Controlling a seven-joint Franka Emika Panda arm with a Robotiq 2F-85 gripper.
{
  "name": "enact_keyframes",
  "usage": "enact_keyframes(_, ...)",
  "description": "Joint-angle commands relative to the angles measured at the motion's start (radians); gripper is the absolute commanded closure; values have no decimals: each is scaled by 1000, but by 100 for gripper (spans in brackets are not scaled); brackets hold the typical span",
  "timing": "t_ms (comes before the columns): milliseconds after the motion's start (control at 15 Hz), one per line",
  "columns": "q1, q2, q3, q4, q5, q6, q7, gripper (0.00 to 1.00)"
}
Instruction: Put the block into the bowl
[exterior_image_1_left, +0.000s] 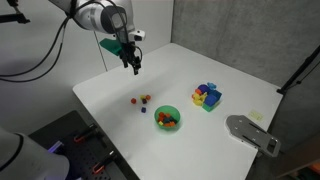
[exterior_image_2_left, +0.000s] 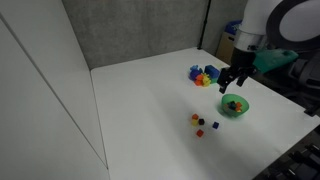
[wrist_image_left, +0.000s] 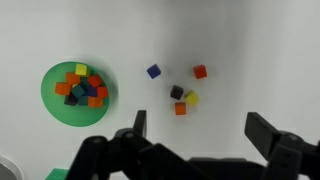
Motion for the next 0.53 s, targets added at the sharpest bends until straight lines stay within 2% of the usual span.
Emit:
enact_keyframes(0, 35, 109, -25, 22, -9, 93, -49, 0)
enact_keyframes(267, 66, 232, -45, 18, -26, 245, -91, 0)
enact_keyframes(467, 84, 303, -65, 40, -24, 300, -117, 0)
